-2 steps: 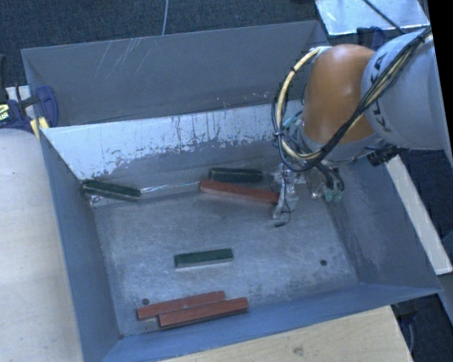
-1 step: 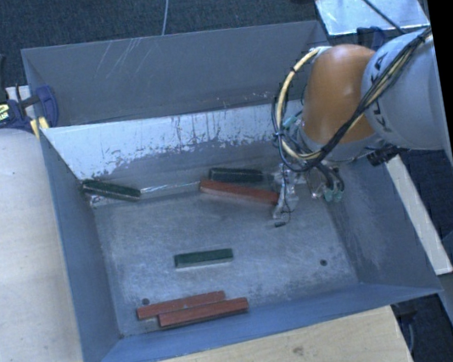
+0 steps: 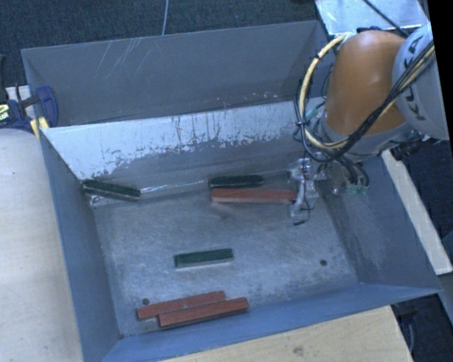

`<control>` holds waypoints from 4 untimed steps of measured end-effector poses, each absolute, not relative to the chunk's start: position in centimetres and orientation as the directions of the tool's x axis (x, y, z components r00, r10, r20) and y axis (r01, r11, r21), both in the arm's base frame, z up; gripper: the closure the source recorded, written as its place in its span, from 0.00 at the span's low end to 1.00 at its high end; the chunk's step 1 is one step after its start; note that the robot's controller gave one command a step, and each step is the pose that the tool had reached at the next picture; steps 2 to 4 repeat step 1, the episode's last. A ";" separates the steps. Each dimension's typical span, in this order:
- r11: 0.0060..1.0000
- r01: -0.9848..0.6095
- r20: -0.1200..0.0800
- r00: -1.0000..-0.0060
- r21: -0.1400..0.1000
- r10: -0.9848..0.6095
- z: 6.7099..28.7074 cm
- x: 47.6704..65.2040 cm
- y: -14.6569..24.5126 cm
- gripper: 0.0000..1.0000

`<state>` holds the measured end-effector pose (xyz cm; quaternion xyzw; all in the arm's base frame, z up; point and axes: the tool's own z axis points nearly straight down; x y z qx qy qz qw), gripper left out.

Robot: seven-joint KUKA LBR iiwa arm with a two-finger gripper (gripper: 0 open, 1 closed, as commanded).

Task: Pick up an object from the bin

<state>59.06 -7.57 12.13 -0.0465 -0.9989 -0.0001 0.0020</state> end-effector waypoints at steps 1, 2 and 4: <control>0.996 0.086 -0.004 -0.996 0.000 0.086 23.6 60.4 -7.3 1.00; 0.996 0.086 -0.004 -0.996 0.000 0.086 23.6 60.4 -7.3 1.00; 0.996 0.086 -0.004 -0.996 0.000 0.086 23.6 60.4 -7.3 1.00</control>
Offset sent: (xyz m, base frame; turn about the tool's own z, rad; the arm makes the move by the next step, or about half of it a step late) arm 0.0000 0.0000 0.0000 0.0000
